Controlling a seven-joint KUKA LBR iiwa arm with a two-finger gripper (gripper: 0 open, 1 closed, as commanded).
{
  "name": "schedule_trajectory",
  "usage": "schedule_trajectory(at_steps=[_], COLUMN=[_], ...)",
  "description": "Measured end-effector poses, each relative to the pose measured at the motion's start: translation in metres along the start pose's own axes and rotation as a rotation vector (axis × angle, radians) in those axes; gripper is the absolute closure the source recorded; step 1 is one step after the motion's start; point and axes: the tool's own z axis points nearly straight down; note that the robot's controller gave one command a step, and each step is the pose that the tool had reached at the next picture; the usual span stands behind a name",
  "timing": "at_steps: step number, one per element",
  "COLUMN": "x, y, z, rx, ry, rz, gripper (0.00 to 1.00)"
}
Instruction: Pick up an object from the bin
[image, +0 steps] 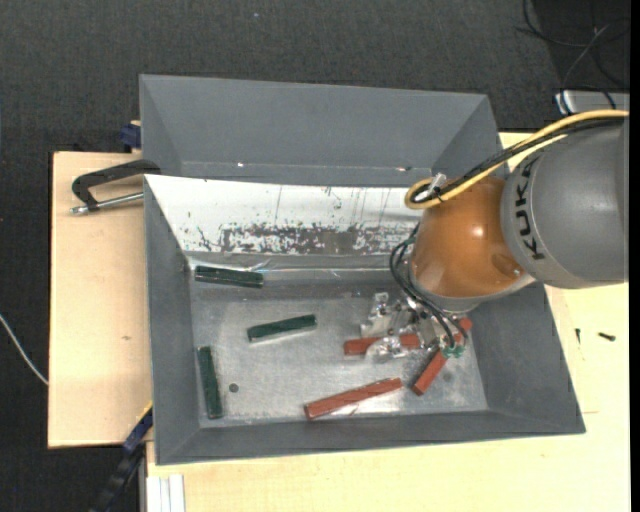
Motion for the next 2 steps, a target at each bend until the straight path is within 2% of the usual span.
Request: schedule_trajectory(at_steps=[1, 2], x=[0.0, 0.014], y=[0.0, -0.005], z=[0.0, -0.118], rx=[0.0, -0.002], ry=[0.0, 0.011], rz=[0.0, 0.004], gripper=[1.0, 1.0])
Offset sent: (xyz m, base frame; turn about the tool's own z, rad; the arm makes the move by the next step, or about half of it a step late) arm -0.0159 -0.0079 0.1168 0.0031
